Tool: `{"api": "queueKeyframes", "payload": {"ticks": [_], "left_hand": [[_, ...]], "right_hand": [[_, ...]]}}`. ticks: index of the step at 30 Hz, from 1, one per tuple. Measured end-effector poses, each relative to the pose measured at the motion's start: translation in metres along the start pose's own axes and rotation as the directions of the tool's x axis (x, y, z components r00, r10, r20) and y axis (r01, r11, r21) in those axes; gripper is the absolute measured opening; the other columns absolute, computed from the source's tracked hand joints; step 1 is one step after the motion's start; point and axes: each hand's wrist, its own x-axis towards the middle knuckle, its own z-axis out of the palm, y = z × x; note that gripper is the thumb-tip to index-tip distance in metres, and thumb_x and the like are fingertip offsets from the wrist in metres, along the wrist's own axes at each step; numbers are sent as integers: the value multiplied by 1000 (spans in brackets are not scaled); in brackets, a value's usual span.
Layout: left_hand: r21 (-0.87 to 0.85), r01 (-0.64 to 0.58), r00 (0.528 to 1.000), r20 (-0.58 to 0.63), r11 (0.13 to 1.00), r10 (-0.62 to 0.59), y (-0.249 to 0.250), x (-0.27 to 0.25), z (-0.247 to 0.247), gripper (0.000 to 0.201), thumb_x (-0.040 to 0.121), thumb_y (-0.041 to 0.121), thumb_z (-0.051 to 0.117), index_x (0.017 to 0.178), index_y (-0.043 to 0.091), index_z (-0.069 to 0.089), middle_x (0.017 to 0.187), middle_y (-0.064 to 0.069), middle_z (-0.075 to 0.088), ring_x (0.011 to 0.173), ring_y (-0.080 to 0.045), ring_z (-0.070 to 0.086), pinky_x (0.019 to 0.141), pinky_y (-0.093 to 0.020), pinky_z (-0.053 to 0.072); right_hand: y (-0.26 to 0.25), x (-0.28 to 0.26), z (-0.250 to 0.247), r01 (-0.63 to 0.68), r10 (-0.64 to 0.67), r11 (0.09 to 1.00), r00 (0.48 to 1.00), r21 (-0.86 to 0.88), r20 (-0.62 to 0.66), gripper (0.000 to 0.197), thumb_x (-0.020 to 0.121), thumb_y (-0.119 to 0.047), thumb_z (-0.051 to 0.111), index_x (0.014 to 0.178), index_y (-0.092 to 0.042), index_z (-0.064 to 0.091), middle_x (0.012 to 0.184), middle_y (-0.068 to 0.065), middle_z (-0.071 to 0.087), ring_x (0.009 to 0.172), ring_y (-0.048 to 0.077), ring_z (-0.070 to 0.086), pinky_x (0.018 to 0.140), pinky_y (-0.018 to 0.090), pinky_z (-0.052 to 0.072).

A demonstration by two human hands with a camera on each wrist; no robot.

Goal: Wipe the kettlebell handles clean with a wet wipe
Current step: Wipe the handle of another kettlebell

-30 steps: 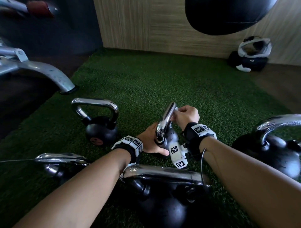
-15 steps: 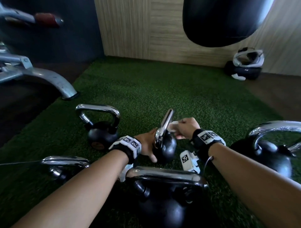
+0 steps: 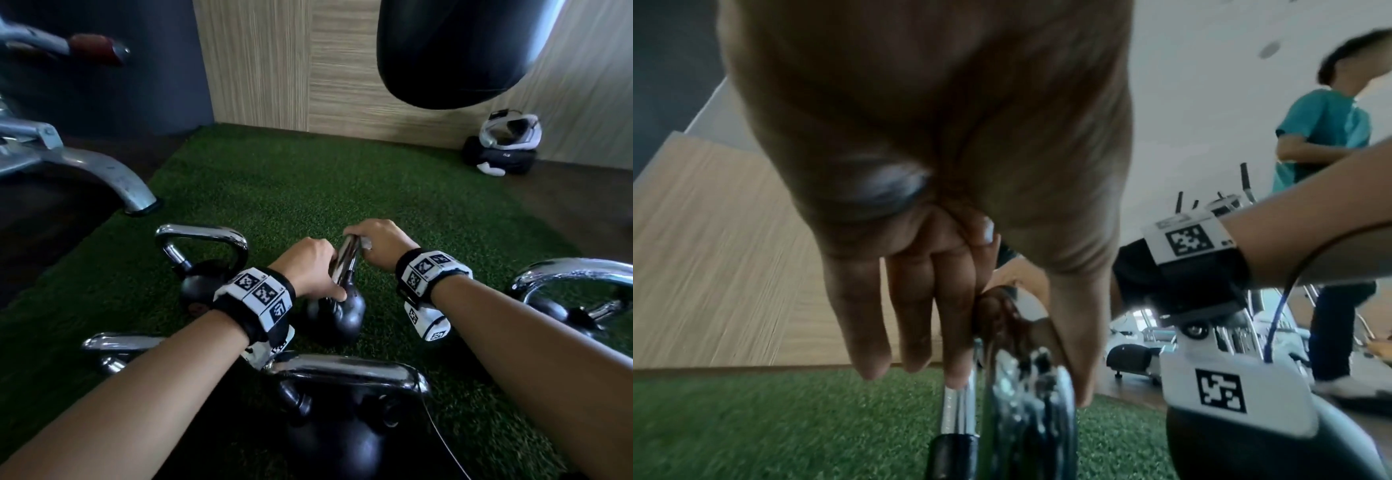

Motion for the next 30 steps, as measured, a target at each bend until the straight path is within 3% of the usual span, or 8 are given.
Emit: {"api": "queueKeyframes", "payload": {"ticks": [5, 8, 11, 13, 15, 22, 25, 30], "left_hand": [[101, -119, 979, 177, 988, 100, -15, 14, -23, 42, 70, 40, 88, 104, 25, 68, 94, 5, 74, 86, -17, 68, 80, -36, 58], [39, -189, 954, 243, 981, 174, -34, 18, -42, 68, 76, 30, 88, 136, 43, 58, 85, 19, 67, 72, 9, 58, 62, -12, 41], [75, -169, 961, 234, 983, 147, -45, 22, -46, 82, 81, 31, 85, 148, 51, 43, 94, 23, 66, 79, 7, 58, 68, -16, 43], [97, -159, 969, 205, 983, 137, -50, 26, -42, 82, 83, 32, 83, 150, 51, 40, 130, 8, 68, 109, -11, 64, 91, -28, 49], [115, -143, 980, 157, 983, 124, -50, 26, -38, 80, 86, 32, 80, 151, 51, 37, 146, 2, 60, 124, -20, 61, 96, -28, 45], [196, -25, 999, 46, 980, 17, -40, -1, -27, 75, 96, 33, 67, 155, 53, 25, 145, -8, 60, 119, -28, 65, 95, -35, 53], [83, 25, 1000, -10, 996, -24, -34, -34, -34, 58, 97, 25, 61, 151, 42, 46, 142, -5, 63, 124, -25, 63, 102, -33, 50], [-187, 168, 985, 66, 968, -158, -42, -92, -38, 38, 98, 19, 57, 129, 39, 68, 130, 8, 71, 119, -11, 65, 106, -27, 46]], "right_hand": [[9, -7, -11, -83, 84, 996, 996, -35, 28, 31, 89, -12, 62, 66, -30, 55, 75, -3, 63, 78, 20, 62, 70, 30, 45], [11, -18, -13, -168, 171, 983, 985, -67, 29, 15, 88, -15, 67, 82, -28, 71, 74, -4, 61, 76, 18, 60, 67, 26, 40], [8, -30, -11, -195, 198, 974, 980, -116, 18, 6, 87, -21, 70, 90, -24, 75, 74, -1, 61, 77, 23, 63, 66, 26, 42], [5, -37, -9, -221, 222, 967, 975, -123, -5, 3, 86, -23, 71, 88, -23, 74, 74, 1, 62, 76, 24, 64, 66, 26, 43], [2, -42, -7, -251, 250, 961, 968, -118, -24, 3, 86, -23, 73, 88, -21, 74, 77, 2, 62, 74, 23, 60, 66, 25, 43], [-5, -51, -15, -254, 256, 965, 967, -63, 18, 5, 85, -21, 75, 86, -23, 70, 86, 4, 67, 90, 27, 68, 71, 26, 45], [-10, -80, -41, -248, 248, 969, 969, 2, 21, 20, 88, -18, 72, 107, -16, 77, 106, 5, 73, 90, 22, 68, 70, 27, 52], [-26, -146, -95, -261, 258, 959, 965, 108, 48, 34, 85, -24, 72, 119, -19, 75, 122, 5, 72, 106, 21, 67, 89, 34, 54]]}}
